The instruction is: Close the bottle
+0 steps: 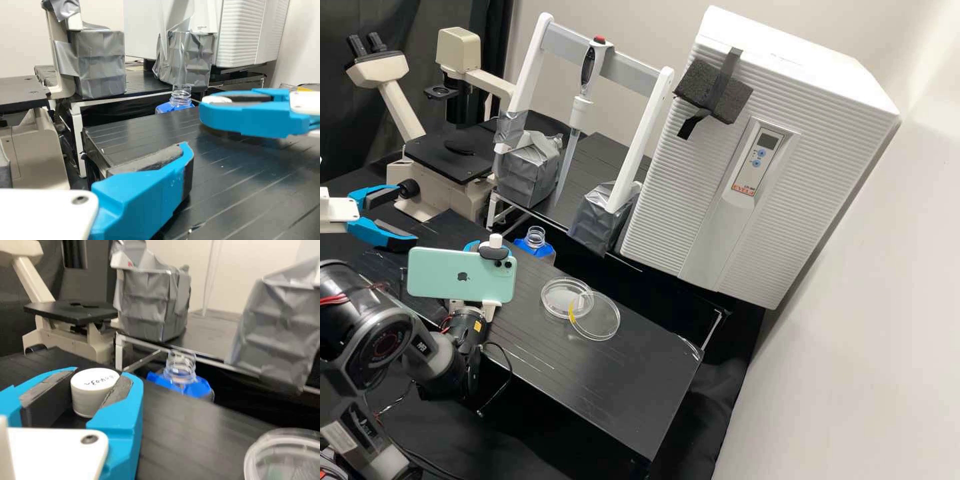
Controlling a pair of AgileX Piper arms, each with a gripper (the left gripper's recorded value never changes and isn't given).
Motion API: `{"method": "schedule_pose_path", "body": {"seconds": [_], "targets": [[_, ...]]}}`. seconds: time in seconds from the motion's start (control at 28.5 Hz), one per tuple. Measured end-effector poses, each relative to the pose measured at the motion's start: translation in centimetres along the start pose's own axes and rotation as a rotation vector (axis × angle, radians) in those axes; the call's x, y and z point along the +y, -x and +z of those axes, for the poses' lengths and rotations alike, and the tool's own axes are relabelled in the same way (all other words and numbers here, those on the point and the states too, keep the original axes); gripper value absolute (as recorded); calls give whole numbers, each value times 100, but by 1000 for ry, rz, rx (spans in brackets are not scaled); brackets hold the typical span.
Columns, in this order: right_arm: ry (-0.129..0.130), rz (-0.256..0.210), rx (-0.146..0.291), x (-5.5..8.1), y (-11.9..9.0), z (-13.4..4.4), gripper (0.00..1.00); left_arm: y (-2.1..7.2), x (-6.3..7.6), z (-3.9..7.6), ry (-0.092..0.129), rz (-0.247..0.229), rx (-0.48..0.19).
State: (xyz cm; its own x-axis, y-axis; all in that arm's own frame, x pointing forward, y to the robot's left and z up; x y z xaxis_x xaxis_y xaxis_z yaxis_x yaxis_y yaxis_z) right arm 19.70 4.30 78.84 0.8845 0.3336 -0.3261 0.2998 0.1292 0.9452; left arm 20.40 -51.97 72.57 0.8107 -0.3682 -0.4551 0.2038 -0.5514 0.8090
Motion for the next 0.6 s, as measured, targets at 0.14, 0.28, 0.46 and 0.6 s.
{"method": "schedule_pose_path", "body": {"seconds": [0.14, 0.28, 0.46, 0.6], "targets": [[1, 48, 12, 93, -70, -47, 0, 2, 4, 1, 0, 2, -1], [-2, 96, 14, 195, -172, -84, 0, 4, 11, 4, -1, 5, -1], [1, 140, 20, 293, -329, -100, 0, 5, 14, 5, -1, 6, -2], [-10, 151, -9, 321, -449, -58, 0, 6, 15, 0, -1, 7, 1]]}}
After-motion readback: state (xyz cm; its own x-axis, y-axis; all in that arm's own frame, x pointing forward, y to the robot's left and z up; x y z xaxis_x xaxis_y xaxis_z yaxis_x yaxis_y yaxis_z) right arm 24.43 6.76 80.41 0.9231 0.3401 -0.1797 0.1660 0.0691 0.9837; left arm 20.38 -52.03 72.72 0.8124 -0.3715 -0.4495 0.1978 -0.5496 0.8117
